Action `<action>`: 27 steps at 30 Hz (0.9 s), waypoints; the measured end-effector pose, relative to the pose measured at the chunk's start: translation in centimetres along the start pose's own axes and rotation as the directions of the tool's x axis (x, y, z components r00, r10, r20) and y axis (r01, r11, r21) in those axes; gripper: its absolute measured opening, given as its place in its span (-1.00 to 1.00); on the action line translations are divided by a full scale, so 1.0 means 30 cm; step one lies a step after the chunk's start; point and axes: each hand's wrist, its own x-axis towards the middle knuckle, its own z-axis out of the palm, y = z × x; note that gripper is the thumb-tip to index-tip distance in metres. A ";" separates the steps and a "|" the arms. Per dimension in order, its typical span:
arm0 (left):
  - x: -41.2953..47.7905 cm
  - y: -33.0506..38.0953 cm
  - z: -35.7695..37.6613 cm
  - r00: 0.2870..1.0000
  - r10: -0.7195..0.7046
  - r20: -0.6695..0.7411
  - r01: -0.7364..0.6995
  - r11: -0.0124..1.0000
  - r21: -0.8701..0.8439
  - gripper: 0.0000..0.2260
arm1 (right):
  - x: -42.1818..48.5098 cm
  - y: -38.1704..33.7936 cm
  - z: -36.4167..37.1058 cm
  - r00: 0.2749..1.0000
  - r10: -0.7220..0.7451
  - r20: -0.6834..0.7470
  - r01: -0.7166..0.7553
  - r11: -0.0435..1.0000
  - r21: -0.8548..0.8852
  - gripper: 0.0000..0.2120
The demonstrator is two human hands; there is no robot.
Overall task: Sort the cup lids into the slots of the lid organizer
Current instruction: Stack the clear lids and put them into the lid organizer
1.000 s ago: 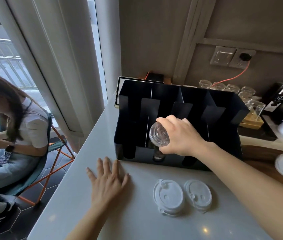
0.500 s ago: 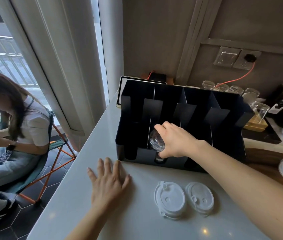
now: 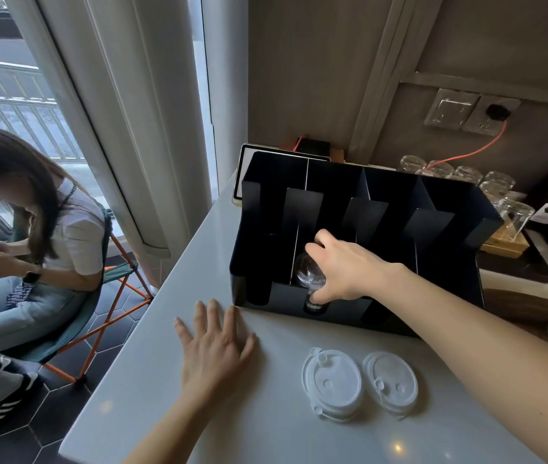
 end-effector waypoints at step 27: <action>-0.001 0.001 -0.011 1.000 0.003 0.008 -0.003 1.000 -0.023 -0.31 | -0.065 0.031 0.036 0.982 -0.064 -0.180 0.082 0.992 0.097 -0.54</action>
